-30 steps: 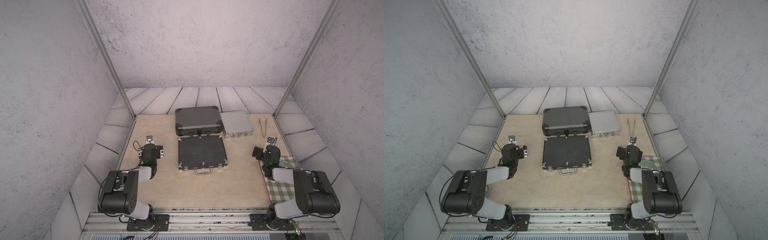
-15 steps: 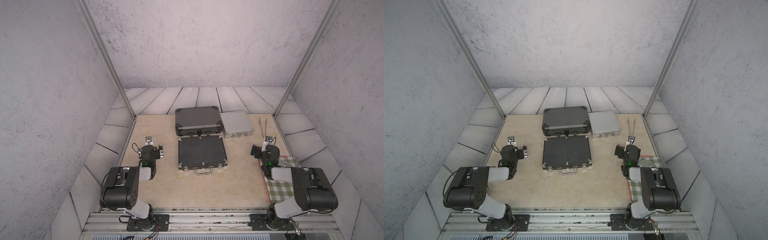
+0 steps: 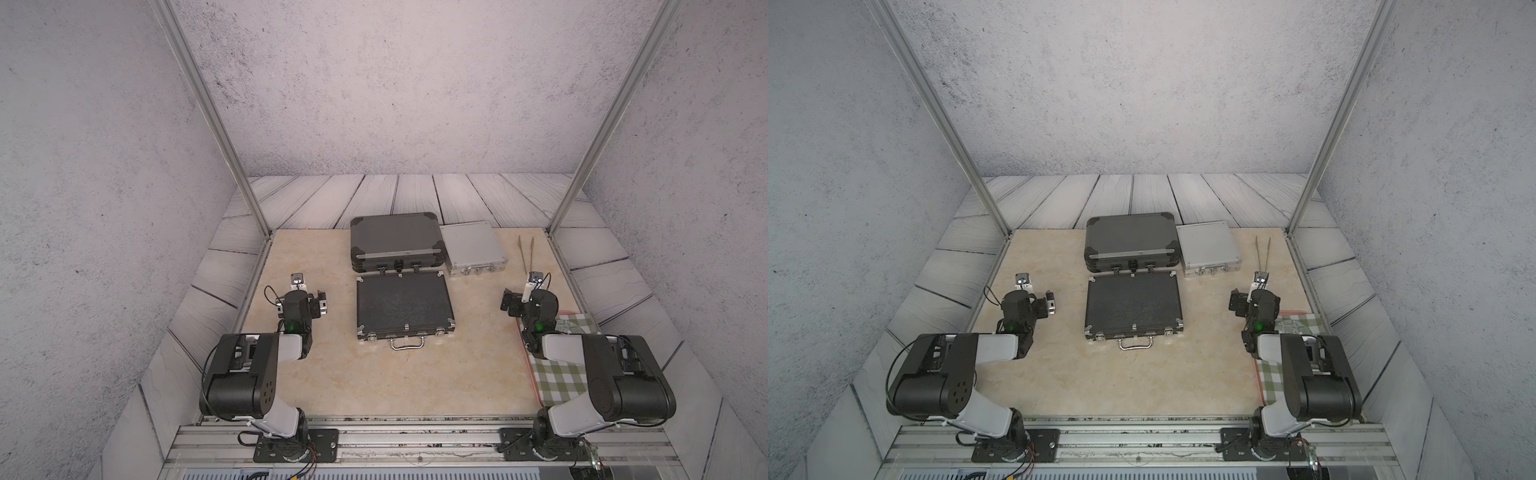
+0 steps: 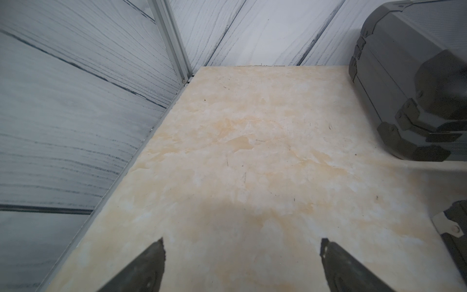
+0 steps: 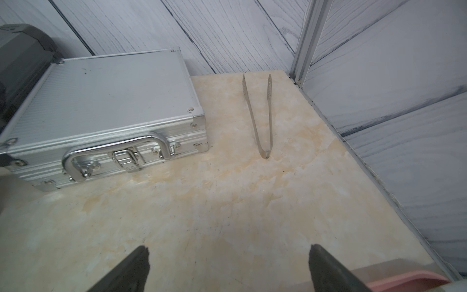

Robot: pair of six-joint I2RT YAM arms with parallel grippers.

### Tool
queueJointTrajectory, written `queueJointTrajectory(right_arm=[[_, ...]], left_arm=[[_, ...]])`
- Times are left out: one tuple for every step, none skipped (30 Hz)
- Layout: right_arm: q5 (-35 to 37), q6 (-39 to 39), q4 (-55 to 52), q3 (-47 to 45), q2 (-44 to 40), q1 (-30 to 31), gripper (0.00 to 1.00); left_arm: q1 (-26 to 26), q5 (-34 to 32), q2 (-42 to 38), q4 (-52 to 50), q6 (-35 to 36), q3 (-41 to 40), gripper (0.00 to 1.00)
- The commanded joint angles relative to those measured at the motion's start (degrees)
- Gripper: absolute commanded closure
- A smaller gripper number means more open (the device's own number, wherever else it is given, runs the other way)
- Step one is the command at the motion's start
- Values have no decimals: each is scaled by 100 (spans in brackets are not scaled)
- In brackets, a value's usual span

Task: Close the poker set cases
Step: Reset both arms

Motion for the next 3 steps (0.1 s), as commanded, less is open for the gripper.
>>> queueJointTrajectory(right_arm=[[93,-73,-46,107,109,37,1],[94,-77,-31,98,105,37,1],[87,-75,-32,89,94,37,1]], left_arm=[[23,27,-98,-3,-13,96,1],[27,22,-106,-8,-13,98,1],[22,25,-105,-3,-13,98,1]])
